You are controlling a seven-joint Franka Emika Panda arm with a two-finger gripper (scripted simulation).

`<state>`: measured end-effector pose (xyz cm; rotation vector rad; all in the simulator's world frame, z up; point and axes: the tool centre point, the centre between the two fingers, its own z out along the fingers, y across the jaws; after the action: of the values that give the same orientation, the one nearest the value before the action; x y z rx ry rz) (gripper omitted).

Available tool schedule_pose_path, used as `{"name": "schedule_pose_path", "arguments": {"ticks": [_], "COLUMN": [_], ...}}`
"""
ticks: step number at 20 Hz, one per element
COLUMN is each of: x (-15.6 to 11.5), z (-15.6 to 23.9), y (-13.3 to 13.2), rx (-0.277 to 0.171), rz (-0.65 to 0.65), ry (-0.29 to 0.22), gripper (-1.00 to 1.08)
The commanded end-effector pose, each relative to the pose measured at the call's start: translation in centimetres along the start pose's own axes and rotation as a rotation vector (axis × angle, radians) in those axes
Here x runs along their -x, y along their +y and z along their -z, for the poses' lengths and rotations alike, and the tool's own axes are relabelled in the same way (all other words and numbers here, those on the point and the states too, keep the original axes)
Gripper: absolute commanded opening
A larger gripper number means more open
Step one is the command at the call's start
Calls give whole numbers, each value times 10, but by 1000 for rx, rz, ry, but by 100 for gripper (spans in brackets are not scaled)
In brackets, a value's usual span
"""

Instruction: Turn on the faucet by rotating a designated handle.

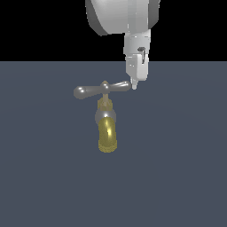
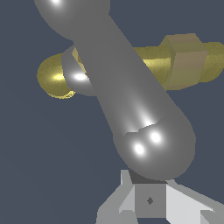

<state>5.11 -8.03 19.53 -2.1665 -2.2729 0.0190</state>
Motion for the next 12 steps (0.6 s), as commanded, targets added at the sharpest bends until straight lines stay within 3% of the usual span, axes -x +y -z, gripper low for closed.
{"name": "schedule_pose_path", "arguments": {"ticks": [1, 12], "x": [-26, -53], "z": [1, 2], "y": [13, 46], "rx": [5, 9], "rz": [31, 36], "ry": [7, 7], "gripper": [-100, -100]}}
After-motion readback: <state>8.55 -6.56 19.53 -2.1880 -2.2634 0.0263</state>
